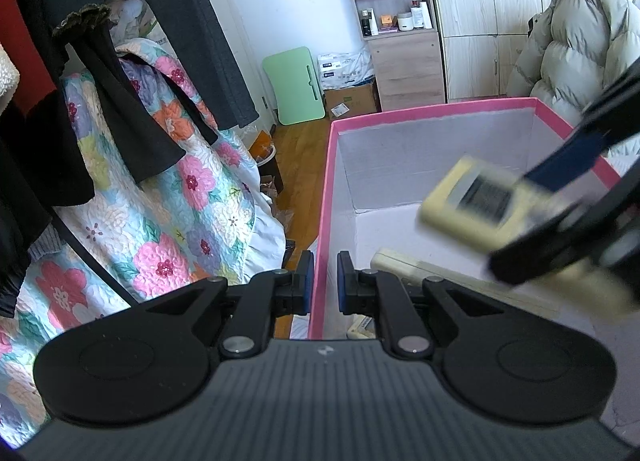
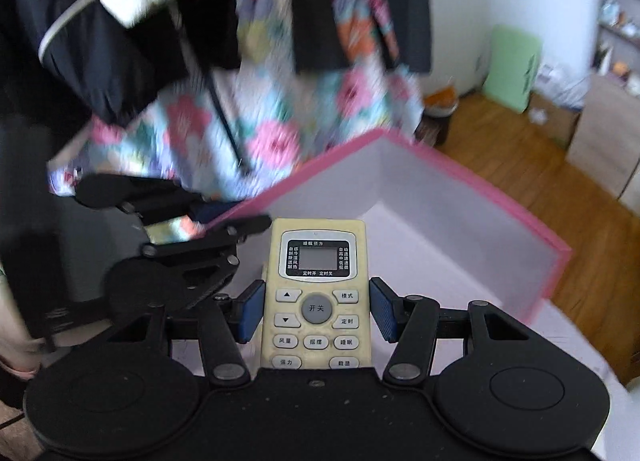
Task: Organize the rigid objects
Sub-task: 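Carry the TCL remote into the pink box and open the right tool, then move the right tool back over the white chargers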
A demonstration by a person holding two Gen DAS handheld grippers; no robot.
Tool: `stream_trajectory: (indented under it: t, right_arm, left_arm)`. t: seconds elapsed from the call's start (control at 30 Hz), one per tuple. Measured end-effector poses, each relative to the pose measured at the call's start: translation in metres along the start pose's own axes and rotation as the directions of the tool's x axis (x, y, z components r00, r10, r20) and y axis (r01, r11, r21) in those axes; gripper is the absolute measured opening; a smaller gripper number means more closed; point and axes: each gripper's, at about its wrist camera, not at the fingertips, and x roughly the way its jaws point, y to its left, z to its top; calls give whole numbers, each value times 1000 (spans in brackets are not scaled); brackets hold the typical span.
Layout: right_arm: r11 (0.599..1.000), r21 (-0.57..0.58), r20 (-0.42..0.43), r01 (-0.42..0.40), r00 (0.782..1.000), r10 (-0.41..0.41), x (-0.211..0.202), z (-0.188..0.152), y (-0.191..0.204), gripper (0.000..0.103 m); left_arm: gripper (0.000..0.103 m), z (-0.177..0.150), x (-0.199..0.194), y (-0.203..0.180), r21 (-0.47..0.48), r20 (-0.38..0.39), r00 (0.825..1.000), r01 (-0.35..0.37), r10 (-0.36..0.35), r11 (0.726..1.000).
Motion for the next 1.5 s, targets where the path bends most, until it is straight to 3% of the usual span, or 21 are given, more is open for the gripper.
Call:
stream_trajectory:
  t: [0.2, 0.3, 0.4, 0.5, 0.67, 0.97, 1.03, 1.17, 1.37, 1.5]
  right_arm:
    - [997, -72, -109, 34, 993, -41, 30, -3, 2, 60]
    - [986, -146, -153, 84, 983, -106, 41, -4, 2, 60]
    - [982, -170, -159, 79, 981, -107, 40, 0, 1, 60]
    - [965, -224, -138, 133, 976, -166, 41, 2, 6, 60]
    - [960, -227, -146, 166, 969, -202, 47, 15, -1, 60]
    - [949, -204, -224, 239, 932, -283, 82, 26, -24, 60]
    - [945, -214, -192, 246, 938, -288, 79, 30, -24, 60]
    - [955, -224, -229, 196, 941, -247, 82, 33, -27, 64]
    - [956, -147, -78, 254, 961, -267, 38, 21, -26, 67]
    - [977, -69, 19, 204, 979, -203, -16, -2, -32, 69]
  left_arm:
    - [9, 0, 1, 0, -4, 2, 1000, 7, -7, 1000]
    - [9, -1, 1, -2, -5, 1, 1000, 4, -4, 1000]
    - [9, -1, 1, -3, -7, 3, 1000, 5, -5, 1000]
    - [9, -2, 1, -4, -6, 3, 1000, 6, -6, 1000]
    - [9, -2, 2, -3, -7, 3, 1000, 5, -5, 1000]
    - [9, -2, 3, -5, -7, 4, 1000, 3, -3, 1000]
    - [9, -2, 3, -6, -4, 4, 1000, 2, -2, 1000]
    - [9, -3, 2, -5, -6, 3, 1000, 1, -1, 1000]
    - [9, -2, 1, -7, -1, 2, 1000, -1, 1, 1000]
    - [9, -2, 1, -6, 1, 1, 1000, -3, 3, 1000]
